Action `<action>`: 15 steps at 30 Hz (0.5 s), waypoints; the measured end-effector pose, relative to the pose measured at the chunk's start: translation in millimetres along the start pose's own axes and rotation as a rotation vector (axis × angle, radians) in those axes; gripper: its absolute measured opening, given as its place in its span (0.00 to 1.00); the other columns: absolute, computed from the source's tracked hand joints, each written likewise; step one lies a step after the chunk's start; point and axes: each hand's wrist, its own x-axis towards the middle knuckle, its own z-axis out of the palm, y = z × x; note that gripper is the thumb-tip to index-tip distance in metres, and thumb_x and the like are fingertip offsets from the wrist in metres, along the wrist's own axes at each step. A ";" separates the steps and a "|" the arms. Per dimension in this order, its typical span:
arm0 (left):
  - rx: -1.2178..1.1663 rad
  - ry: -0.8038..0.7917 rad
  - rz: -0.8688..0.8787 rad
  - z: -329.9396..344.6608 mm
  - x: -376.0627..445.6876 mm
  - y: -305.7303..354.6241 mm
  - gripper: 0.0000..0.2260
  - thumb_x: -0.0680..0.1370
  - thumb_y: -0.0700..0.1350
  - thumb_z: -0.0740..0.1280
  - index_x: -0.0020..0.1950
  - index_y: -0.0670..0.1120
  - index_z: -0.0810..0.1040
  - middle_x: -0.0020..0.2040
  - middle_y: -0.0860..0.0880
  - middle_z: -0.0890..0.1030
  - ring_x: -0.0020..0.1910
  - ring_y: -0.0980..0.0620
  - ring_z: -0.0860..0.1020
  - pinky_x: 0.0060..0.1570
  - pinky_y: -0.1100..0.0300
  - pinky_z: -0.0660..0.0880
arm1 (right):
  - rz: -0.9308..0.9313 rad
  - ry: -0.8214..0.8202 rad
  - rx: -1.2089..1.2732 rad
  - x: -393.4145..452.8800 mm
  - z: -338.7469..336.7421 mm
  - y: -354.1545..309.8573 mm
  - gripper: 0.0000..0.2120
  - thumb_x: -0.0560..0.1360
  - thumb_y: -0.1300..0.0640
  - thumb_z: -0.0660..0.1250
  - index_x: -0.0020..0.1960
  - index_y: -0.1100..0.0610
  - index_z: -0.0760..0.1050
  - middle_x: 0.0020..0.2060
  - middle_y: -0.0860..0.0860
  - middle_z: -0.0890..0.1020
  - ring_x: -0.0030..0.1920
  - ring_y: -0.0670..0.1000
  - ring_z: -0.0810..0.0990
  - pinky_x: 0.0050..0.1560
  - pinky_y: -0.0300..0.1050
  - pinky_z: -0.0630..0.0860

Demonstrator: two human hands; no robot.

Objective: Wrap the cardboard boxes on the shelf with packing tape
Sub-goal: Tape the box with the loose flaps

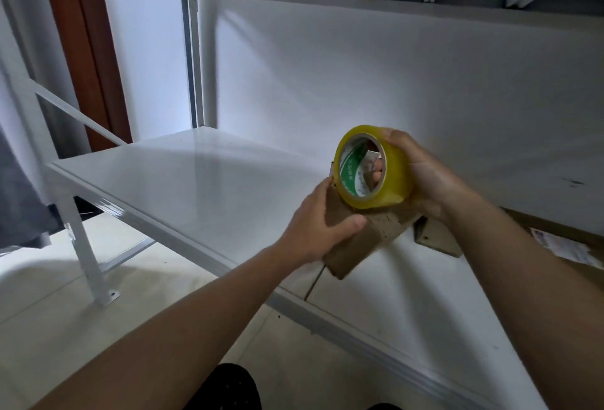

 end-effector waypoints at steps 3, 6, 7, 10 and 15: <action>0.237 -0.008 -0.066 12.8 -6.8 1.7 0.61 0.57 0.73 0.72 0.75 0.57 0.36 0.77 0.53 0.52 0.75 0.49 0.55 0.72 0.48 0.59 | -0.020 0.038 -0.027 7.7 6.7 5.0 0.17 0.71 0.41 0.67 0.54 0.50 0.78 0.50 0.56 0.84 0.46 0.55 0.83 0.45 0.48 0.79; 0.364 0.118 -0.076 29.4 -2.5 1.8 0.64 0.58 0.71 0.73 0.74 0.53 0.31 0.78 0.49 0.47 0.76 0.47 0.51 0.73 0.44 0.55 | -0.008 0.040 -0.050 10.3 7.9 5.8 0.20 0.71 0.40 0.67 0.55 0.52 0.77 0.46 0.55 0.84 0.44 0.54 0.84 0.45 0.49 0.80; 0.384 0.150 -0.079 34.4 -0.9 1.0 0.63 0.59 0.69 0.74 0.75 0.51 0.31 0.78 0.48 0.47 0.76 0.46 0.51 0.73 0.44 0.55 | -0.007 0.037 -0.051 9.7 7.5 5.6 0.19 0.71 0.40 0.67 0.54 0.52 0.78 0.42 0.54 0.85 0.41 0.53 0.84 0.43 0.48 0.80; 0.395 0.213 -0.065 41.1 0.6 -2.7 0.61 0.61 0.67 0.73 0.76 0.48 0.33 0.77 0.46 0.51 0.75 0.46 0.54 0.73 0.45 0.55 | -0.007 0.030 -0.023 7.0 3.5 7.8 0.19 0.70 0.38 0.67 0.48 0.53 0.81 0.37 0.54 0.85 0.36 0.51 0.85 0.35 0.44 0.80; 0.372 0.169 -0.041 31.2 5.4 -7.8 0.57 0.61 0.66 0.73 0.76 0.50 0.40 0.74 0.47 0.56 0.72 0.47 0.58 0.72 0.45 0.58 | 0.035 0.037 -0.030 6.7 9.1 9.6 0.34 0.57 0.33 0.68 0.54 0.56 0.77 0.43 0.56 0.86 0.45 0.56 0.85 0.45 0.50 0.81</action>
